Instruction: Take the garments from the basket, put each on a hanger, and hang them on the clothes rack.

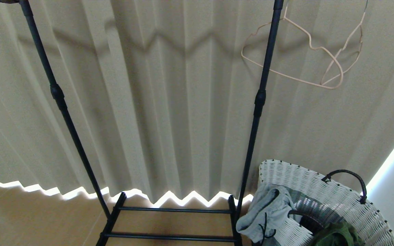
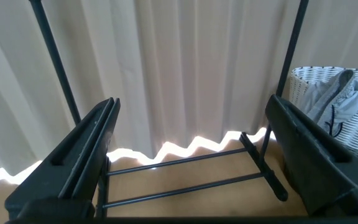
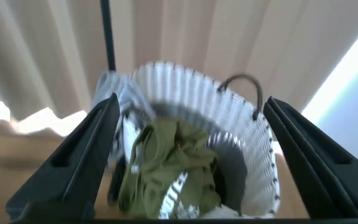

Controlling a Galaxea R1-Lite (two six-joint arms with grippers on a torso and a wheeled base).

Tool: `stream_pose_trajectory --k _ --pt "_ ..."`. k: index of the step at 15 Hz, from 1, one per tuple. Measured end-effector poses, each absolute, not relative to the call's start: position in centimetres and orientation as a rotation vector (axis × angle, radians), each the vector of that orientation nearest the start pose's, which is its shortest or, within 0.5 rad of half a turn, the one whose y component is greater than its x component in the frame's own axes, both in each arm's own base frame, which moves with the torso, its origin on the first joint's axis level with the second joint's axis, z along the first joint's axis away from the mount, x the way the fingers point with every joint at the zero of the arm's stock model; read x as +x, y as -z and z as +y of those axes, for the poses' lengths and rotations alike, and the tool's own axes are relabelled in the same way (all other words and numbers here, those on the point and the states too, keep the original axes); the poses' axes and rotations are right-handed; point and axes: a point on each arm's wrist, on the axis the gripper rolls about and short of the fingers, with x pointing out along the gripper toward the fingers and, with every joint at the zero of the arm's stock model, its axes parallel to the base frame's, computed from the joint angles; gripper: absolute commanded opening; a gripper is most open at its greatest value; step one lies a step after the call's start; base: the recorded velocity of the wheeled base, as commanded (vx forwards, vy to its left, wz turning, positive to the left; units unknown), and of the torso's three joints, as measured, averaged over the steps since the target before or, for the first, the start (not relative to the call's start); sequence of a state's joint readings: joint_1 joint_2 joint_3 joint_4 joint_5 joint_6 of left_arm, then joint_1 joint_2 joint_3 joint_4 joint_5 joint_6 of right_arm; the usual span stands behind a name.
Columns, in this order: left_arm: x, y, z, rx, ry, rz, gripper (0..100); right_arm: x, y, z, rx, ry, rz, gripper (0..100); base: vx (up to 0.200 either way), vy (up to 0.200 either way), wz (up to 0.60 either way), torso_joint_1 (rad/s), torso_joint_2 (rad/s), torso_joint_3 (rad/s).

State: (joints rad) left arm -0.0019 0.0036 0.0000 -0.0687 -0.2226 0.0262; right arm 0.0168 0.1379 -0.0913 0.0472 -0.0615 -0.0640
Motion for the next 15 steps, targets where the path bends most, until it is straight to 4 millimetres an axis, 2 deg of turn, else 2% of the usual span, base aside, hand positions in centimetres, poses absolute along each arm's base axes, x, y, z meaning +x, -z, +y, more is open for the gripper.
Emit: stream_pose_trajectory --k 3,5,9,15 --pt "-2.3 -8.3 -0.5 0.031 0.221 -0.067 100 0.8 -12.2 -0.1 -0.140 0.019 0.301 100 0.000 0.000 0.00 0.000 0.00 0.000" --pt "-2.3 -8.3 -0.5 0.032 0.221 -0.068 100 3.5 -12.6 -0.1 -0.215 -0.007 0.489 100 0.000 0.000 0.00 0.000 0.00 0.000" --pt "-2.3 -8.3 -0.5 0.030 0.221 -0.067 100 8.3 -11.5 0.1 -0.350 -0.086 0.795 100 0.000 0.000 0.00 0.000 0.00 0.000" --pt "-2.3 -8.3 -0.5 0.029 0.213 -0.067 100 14.3 -8.8 0.2 -0.408 -0.074 0.948 100 0.000 0.000 0.00 0.000 0.00 0.000"
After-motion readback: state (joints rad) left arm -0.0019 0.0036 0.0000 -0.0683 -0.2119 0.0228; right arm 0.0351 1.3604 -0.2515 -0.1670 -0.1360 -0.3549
